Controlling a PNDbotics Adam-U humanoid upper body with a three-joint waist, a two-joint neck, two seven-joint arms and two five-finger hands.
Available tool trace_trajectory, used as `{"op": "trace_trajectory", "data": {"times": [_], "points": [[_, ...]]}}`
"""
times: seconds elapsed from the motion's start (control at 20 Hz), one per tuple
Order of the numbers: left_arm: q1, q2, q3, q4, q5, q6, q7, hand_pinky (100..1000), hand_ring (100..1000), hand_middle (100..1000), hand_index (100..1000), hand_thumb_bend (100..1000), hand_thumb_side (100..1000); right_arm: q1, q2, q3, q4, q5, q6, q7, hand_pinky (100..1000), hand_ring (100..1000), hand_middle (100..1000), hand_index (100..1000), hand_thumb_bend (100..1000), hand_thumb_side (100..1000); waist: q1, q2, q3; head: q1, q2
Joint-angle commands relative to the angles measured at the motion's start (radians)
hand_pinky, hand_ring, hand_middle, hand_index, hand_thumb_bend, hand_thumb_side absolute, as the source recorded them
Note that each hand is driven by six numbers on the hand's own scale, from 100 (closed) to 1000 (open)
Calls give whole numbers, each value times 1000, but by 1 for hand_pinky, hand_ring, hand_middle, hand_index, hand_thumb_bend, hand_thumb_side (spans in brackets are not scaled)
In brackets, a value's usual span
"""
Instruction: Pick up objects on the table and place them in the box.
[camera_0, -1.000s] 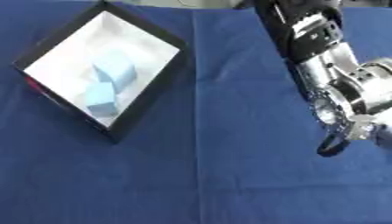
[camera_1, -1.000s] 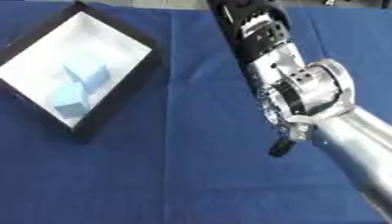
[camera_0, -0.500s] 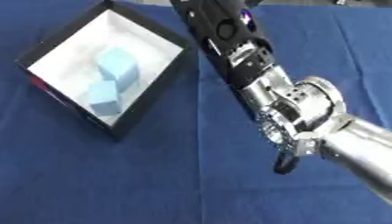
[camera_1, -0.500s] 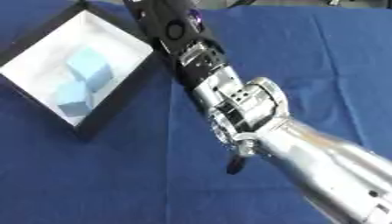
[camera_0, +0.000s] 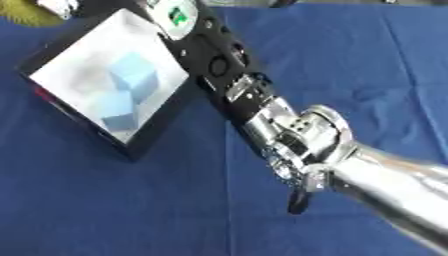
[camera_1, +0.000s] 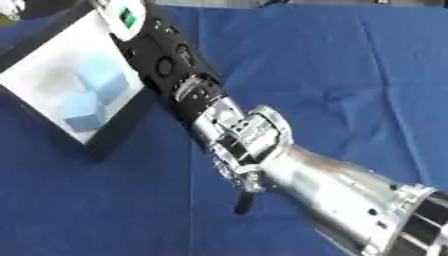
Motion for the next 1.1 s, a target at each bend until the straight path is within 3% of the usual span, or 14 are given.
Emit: {"op": "trace_trajectory", "data": {"times": [0.05, 0.2, 0.45, 0.55, 0.6, 0.65, 0.7, 0.85, 1.0, 1.1], "points": [[-6, 30, 30, -38, 6, -13, 61, 680, 1000, 930, 683, 100, 608, -3, 4, -9, 0, 99, -30, -24, 846, 678, 472, 594, 100, 165, 4, 0, 2, -5, -1], [-10, 32, 30, -54, 2, -16, 89, 686, 1000, 933, 685, 100, 608, 22, 11, 2, 21, 209, -66, -57, 851, 696, 484, 609, 100, 225, 0, 0, -2, 1, 0], [-20, 31, 23, -74, -2, -25, 115, 688, 1000, 932, 686, 100, 610, 45, 27, 21, 33, 385, -72, -118, 858, 735, 529, 659, 100, 290, -3, 3, -3, 5, 6], [-24, 32, 18, -77, -1, -24, 114, 688, 1000, 931, 686, 100, 609, 49, 28, 28, 36, 443, -72, -143, 875, 787, 611, 745, 100, 402, -4, 3, -5, 4, 7], [-24, 32, 17, -78, -1, -22, 112, 688, 1000, 931, 686, 100, 609, 50, 27, 32, 38, 475, -72, -152, 891, 822, 670, 793, 147, 452, -4, 2, -6, 6, 9], [-25, 33, 16, -79, -1, -21, 111, 688, 1000, 931, 686, 100, 609, 51, 27, 34, 40, 502, -72, -159, 894, 827, 679, 801, 153, 456, -5, 1, -7, 7, 11], [-24, 33, 16, -79, -1, -21, 110, 688, 1000, 931, 685, 100, 609, 51, 26, 34, 42, 525, -72, -167, 918, 866, 752, 863, 198, 487, -5, 1, -8, 7, 10], [-21, 34, 17, -79, -2, -20, 108, 688, 1000, 931, 685, 100, 608, 52, 19, 17, 49, 574, -71, -202, 928, 885, 781, 894, 197, 476, -4, -1, -10, 10, 7], [-17, 33, 16, -78, -4, -19, 102, 688, 1000, 932, 685, 100, 607, 52, 15, 11, 54, 615, -69, -232, 986, 979, 887, 946, 330, 466, -3, -2, -13, 15, 3], [-16, 33, 14, -77, -6, -17, 95, 687, 1000, 931, 682, 100, 606, 50, 13, 6, 54, 624, -65, -252, 999, 1000, 905, 963, 393, 435, -1, -3, -15, 17, 0]]}}
